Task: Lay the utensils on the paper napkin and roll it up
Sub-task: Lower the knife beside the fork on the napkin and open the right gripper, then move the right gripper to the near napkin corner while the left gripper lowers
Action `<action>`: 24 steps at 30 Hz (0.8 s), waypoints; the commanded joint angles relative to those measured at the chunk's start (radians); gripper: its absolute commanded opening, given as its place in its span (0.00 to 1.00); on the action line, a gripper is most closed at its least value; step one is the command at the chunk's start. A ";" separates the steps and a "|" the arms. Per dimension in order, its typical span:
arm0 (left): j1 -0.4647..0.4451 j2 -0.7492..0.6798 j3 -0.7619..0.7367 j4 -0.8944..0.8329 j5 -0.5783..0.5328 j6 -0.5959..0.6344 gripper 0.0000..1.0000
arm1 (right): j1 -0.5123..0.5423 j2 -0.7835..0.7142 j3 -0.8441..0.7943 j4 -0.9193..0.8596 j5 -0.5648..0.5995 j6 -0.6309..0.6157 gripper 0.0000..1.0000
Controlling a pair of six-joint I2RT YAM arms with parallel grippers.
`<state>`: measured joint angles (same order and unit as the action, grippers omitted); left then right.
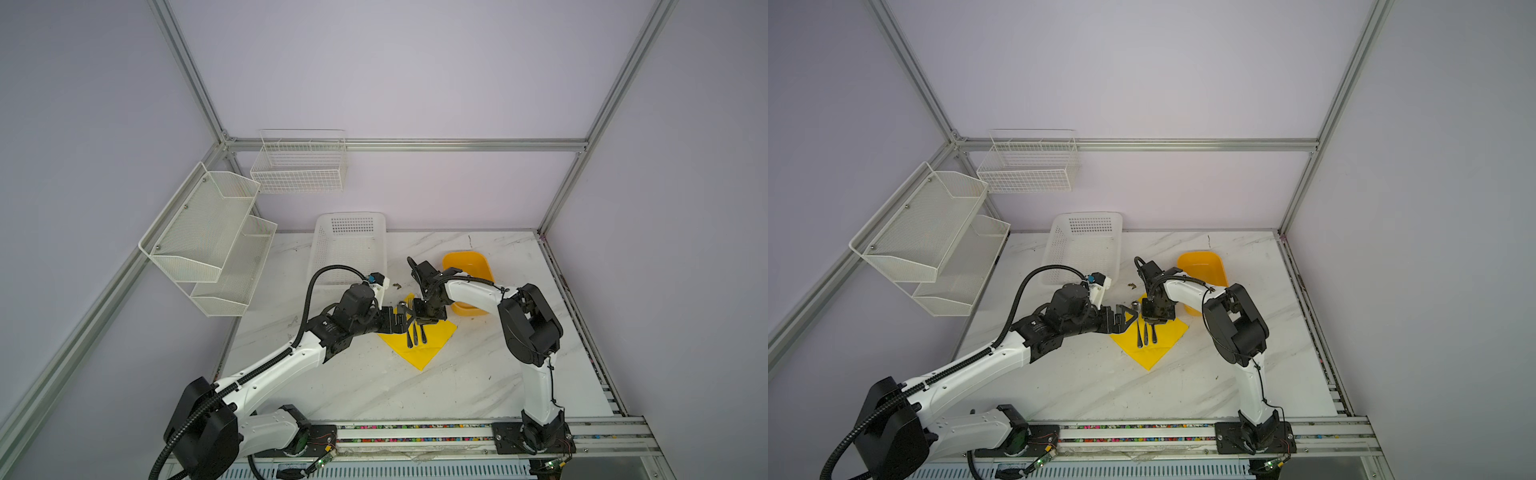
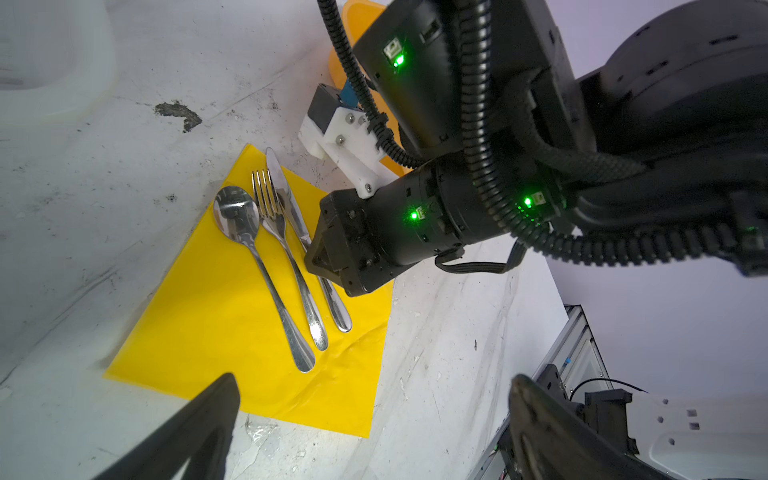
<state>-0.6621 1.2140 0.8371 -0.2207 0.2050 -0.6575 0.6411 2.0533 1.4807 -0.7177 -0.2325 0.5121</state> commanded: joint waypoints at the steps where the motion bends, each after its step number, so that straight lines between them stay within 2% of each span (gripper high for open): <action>1: 0.004 -0.022 -0.033 0.009 -0.016 -0.010 1.00 | 0.006 -0.026 -0.012 -0.018 -0.002 0.017 0.19; 10: 0.004 -0.014 -0.018 0.001 -0.020 -0.016 1.00 | 0.006 -0.070 -0.013 -0.011 0.011 0.019 0.26; 17: 0.004 -0.011 -0.018 -0.003 -0.024 -0.036 1.00 | -0.003 -0.160 -0.037 -0.009 0.063 0.016 0.29; 24: 0.001 -0.008 -0.020 0.011 -0.006 -0.074 1.00 | -0.012 -0.341 -0.118 0.019 0.200 -0.013 0.29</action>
<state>-0.6621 1.2140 0.8371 -0.2291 0.1902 -0.7002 0.6369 1.7920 1.3941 -0.7094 -0.1280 0.5110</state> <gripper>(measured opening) 0.996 0.290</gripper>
